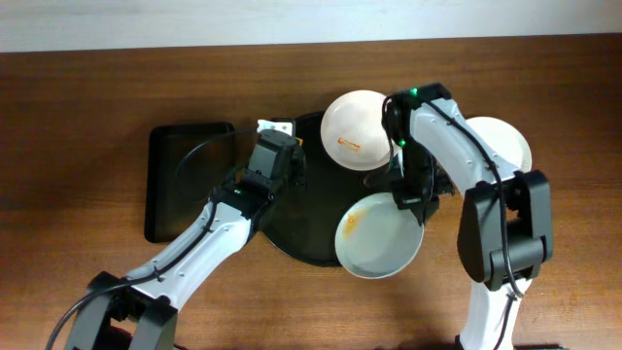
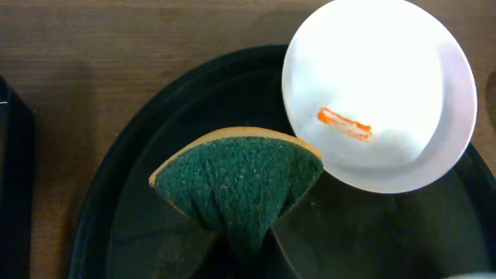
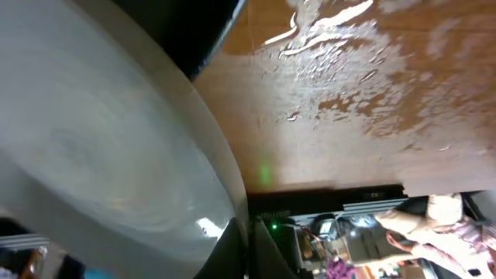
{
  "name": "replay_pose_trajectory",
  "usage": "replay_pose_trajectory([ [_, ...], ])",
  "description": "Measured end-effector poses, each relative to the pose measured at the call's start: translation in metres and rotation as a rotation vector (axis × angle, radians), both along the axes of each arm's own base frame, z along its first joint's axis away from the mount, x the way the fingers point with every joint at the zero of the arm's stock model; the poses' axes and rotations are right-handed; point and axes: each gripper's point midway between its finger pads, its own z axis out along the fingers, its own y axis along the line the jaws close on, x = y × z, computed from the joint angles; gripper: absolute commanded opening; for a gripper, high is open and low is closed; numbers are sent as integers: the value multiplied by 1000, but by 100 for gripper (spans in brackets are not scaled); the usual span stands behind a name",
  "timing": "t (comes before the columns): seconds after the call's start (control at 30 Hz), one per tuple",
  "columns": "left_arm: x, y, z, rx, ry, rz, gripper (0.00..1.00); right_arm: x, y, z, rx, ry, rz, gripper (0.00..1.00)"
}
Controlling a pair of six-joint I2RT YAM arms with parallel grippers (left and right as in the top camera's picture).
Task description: Clean dirty plates on tray and stack at the side
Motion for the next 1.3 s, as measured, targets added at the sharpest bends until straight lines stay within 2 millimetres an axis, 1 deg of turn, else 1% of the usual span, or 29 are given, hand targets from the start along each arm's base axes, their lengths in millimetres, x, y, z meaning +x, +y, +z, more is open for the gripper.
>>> replay_pose_trajectory([
  [0.03, 0, -1, 0, -4, 2, -5, 0, 5, 0, 2, -3, -21, 0, 4],
  [0.17, -8, -16, -1, -60, 36, -75, 0, 9, -5, 1, -29, -41, 14, 4],
  [0.23, -11, -19, -2, -74, 47, -93, 0, 13, -5, -1, -31, -59, 17, 4],
  [0.27, -11, -20, -2, -79, 50, -99, 0, 14, -6, -1, -34, -63, 20, 7],
  [0.37, -12, -21, -2, -83, 52, -104, 0, 14, -9, -2, -54, -62, 29, 25],
  [0.43, -12, -21, -2, -83, 52, -104, 0, 14, -11, -2, -59, -64, 33, 34],
  [0.47, -12, -22, -2, -85, 53, -106, 0, 14, -11, -2, -63, -66, 33, 38],
  [0.63, -12, -22, -2, -85, 53, -106, 0, 14, -15, -1, -74, -61, 30, 38],
  [0.67, -12, -22, -2, -85, 53, -106, 0, 13, -15, -1, -72, -59, 17, 38],
  [0.73, -12, -22, -2, -85, 53, -106, 0, 13, -20, 0, -67, -72, -77, 40],
  [0.77, -12, -22, -2, -85, 53, -106, 0, 13, -21, 4, -51, -98, -129, 43],
  [0.8, -12, -22, -2, -85, 53, -106, 0, 11, -18, 13, -9, -149, -186, 45],
  [0.83, -12, -22, -2, -85, 53, -106, 0, 12, -14, 17, 32, -199, -215, 45],
  [0.87, -12, -22, -2, -83, 53, -105, 0, 7, -9, 26, 79, -276, -263, 47],
  [0.9, -12, -21, -2, -83, 52, -104, 0, -2, -6, 31, 101, -309, -300, 48],
  [0.93, -12, -21, -2, -82, 54, -104, 0, -5, -2, 31, 133, -395, -366, 48],
  [0.97, -12, -21, -2, -82, 53, -104, 0, -20, -3, 23, 132, -403, -413, 48],
  [1.0, -12, -21, -2, -82, 53, -104, 0, -26, -2, 10, 129, -410, -451, 48],
  [1.03, -12, -21, -2, -82, 52, -103, 0, -38, -3, -5, 114, -384, -485, 47],
  [1.07, -12, -21, -2, -82, 52, -103, 0, -43, -3, -17, 109, -371, -507, 46],
  [1.1, -12, -21, -2, -81, 54, -103, 0, -50, -2, -34, 108, -361, -534, 46],
  [1.13, -12, -21, -2, -81, 54, -103, 0, -59, -1, -51, 106, -341, -559, 43],
  [1.17, -12, -21, -3, -81, 55, -103, 0, -60, 0, -56, 113, -343, -569, 40],
  [1.2, -13, -21, -3, -79, 58, -103, 0, -58, 1, -58, 118, -352, -581, 34],
  [1.23, -13, -20, -4, -78, 60, -103, 0, -55, 2, -58, 125, -361, -586, 30],
  [1.3, -14, -20, -4, -77, 62, -102, 0, -54, 3, -58, 128, -366, -591, 13],
])
